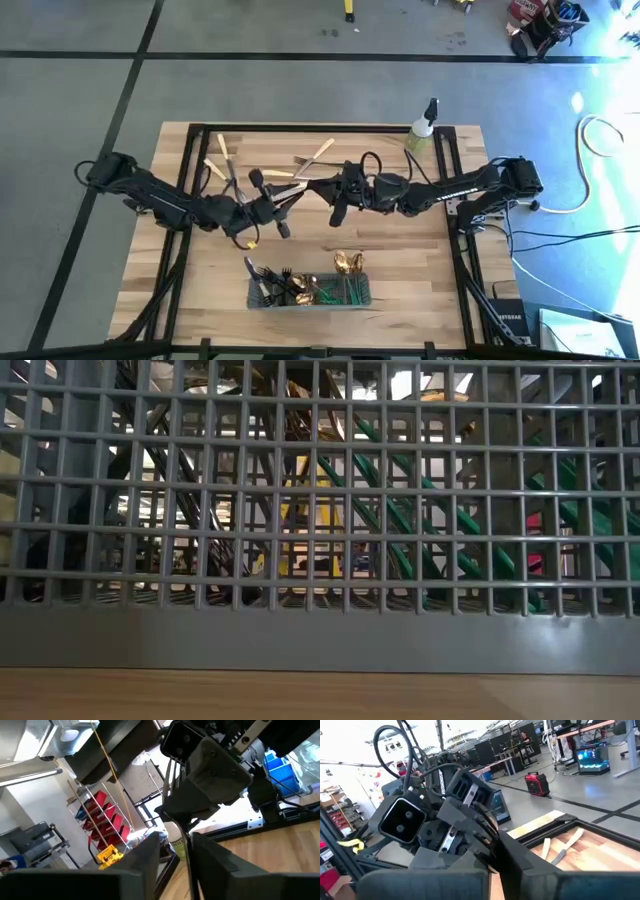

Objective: Sort silverware
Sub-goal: Put the left black fork into the gray cutlery rack

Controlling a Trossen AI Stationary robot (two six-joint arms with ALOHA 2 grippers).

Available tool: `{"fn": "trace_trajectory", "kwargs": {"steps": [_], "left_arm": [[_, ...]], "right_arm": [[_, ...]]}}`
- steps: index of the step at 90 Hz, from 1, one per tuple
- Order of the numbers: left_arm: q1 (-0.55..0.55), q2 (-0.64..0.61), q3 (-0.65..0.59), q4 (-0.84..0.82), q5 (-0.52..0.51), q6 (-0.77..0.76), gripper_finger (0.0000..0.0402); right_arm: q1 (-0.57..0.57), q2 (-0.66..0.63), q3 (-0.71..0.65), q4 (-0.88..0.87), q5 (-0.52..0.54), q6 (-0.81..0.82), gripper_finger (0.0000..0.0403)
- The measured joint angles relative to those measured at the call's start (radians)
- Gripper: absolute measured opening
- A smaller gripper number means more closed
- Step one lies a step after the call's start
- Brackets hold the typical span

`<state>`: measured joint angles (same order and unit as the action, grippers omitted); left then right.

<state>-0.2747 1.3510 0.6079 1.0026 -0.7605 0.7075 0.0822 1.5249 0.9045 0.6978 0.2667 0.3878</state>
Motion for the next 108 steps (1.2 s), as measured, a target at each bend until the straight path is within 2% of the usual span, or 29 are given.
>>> {"fn": "trace_trajectory", "kwargs": {"steps": [26,41,49,64,75,88,108], "left_arm": [[-0.039,-0.084,0.002,0.009,-0.006,-0.025,0.0222],[-0.102,-0.155,0.002,0.001,-0.029,-0.046,0.0249],[-0.152,-0.207,0.002,0.003,-0.081,-0.02,0.025],[-0.238,-0.315,0.0,-0.07,-0.205,-0.001,0.0251],[-0.259,-0.406,-0.026,-0.194,-0.234,-0.125,0.0251],[-0.262,-0.512,-0.063,-0.343,-0.241,-0.283,0.0251],[-0.263,-0.653,-0.159,-0.382,-0.294,-0.365,0.0251]], "right_arm": [[-0.012,-0.018,0.0,-0.004,0.003,-0.035,0.0],[-0.032,-0.018,0.0,0.0,-0.022,-0.038,0.0],[-0.037,-0.018,0.02,-0.036,-0.052,-0.039,0.0],[-0.035,-0.015,0.201,-0.349,-0.101,-0.089,0.0],[-0.004,0.01,0.353,-0.555,-0.113,-0.147,0.0],[0.028,0.055,0.537,-0.74,-0.188,-0.175,0.0],[0.079,0.158,0.782,-1.013,-0.272,-0.178,0.0]]}}
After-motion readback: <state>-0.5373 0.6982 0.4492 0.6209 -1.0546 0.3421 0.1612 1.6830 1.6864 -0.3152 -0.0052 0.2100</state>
